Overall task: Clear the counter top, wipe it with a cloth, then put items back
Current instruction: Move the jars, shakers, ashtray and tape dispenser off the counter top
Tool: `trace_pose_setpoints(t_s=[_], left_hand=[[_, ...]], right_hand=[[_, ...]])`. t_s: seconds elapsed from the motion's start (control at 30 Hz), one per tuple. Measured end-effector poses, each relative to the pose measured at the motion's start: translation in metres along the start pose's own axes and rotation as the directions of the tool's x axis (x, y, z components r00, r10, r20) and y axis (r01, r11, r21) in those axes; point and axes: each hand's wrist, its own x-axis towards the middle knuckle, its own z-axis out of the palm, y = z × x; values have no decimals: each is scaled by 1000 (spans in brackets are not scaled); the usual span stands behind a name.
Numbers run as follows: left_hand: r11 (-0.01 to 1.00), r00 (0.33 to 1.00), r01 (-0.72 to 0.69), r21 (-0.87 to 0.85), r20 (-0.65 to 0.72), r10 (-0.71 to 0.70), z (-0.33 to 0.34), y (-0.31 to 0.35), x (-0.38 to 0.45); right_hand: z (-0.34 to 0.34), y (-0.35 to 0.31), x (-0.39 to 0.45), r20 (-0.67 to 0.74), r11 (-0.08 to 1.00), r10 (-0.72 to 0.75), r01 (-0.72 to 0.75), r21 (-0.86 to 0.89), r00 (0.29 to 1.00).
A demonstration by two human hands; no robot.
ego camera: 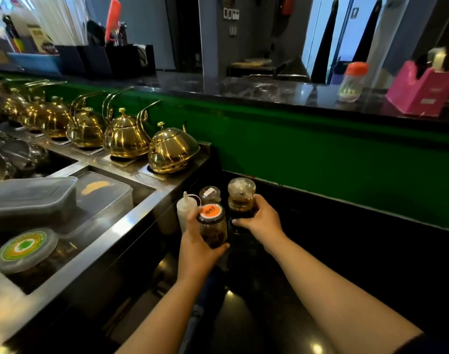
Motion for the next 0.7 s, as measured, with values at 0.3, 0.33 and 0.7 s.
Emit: trace_pose_setpoints(t_s=[0.3, 0.33, 0.7], left_hand=[[988, 989, 147, 53, -25, -146, 34, -70, -8], [987, 988, 152, 55, -37, -150, 37, -73, -7], [969, 984, 145, 198, -127, -122, 49, -76, -7]], right_hand=[[43, 68, 29, 25, 998, 63, -62, -33, 998], [46, 71, 33, 16, 998, 56, -55, -30, 998], [58, 85, 40, 11, 996, 73, -73, -42, 997]])
